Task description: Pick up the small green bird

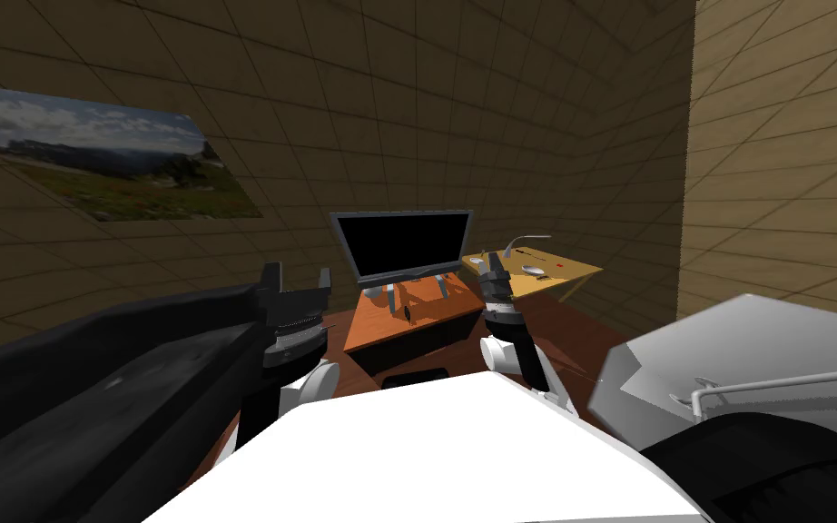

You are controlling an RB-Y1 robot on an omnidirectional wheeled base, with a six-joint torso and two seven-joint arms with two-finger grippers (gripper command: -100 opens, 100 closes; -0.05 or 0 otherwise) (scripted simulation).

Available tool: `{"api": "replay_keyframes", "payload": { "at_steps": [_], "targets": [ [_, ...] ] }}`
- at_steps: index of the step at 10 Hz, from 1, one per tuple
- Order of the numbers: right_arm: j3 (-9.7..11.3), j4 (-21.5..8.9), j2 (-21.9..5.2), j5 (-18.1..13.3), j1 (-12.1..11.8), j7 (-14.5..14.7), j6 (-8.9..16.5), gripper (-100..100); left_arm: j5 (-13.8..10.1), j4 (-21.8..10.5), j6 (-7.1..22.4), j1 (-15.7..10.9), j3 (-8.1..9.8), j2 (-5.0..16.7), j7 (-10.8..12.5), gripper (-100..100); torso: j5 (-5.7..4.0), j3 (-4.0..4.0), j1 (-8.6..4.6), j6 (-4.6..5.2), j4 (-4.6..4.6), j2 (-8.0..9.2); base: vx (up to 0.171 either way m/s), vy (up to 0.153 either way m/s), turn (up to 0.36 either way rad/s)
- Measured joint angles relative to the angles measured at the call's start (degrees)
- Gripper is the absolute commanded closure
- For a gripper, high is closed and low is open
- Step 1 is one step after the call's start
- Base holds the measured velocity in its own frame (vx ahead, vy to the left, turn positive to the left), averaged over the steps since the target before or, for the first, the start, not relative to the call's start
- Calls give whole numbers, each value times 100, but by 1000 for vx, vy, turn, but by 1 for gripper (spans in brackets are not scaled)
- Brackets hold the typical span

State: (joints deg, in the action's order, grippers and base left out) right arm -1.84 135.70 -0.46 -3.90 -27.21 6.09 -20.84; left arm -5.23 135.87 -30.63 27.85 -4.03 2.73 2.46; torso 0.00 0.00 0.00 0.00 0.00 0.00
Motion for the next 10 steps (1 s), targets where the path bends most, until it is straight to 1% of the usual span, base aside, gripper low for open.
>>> {"api": "replay_keyframes", "payload": {
  "at_steps": [2,3,4,5,6,8,9,10],
  "targets": [
    [0,0,0,0,1,0,0,0,-41,-70,204,-5,6,205,-49,-100,0,6,0,1,2,11,-45,-1,-92],
    [0,0,0,0,1,0,0,0,-40,-186,290,-38,-27,267,-108,-100,0,10,0,1,3,17,-67,-6,-105],
    [0,0,0,0,1,0,0,0,-88,-298,431,-116,29,363,-137,-100,0,13,0,2,5,22,-72,-12,-83],
    [0,0,0,0,1,0,0,0,-110,-322,600,-91,10,427,-185,-100,-1,15,-3,0,6,27,-71,-6,-125],
    [0,0,0,0,1,0,0,0,-148,-480,727,-134,25,507,-231,-100,0,15,-1,2,6,27,-89,4,-130],
    [0,0,0,0,1,0,0,0,-216,-672,1112,-233,26,604,-361,-100,0,21,0,1,8,36,-108,-1,-125],
    [0,0,0,0,2,0,0,0,-238,-749,1307,-208,-10,633,-446,-100,0,25,3,0,9,43,-109,-10,-128],
    [0,0,0,0,1,0,0,0,-283,-859,1515,-237,-2,687,-514,-100,0,25,-1,1,10,42,-113,-21,-122]
  ]
}}
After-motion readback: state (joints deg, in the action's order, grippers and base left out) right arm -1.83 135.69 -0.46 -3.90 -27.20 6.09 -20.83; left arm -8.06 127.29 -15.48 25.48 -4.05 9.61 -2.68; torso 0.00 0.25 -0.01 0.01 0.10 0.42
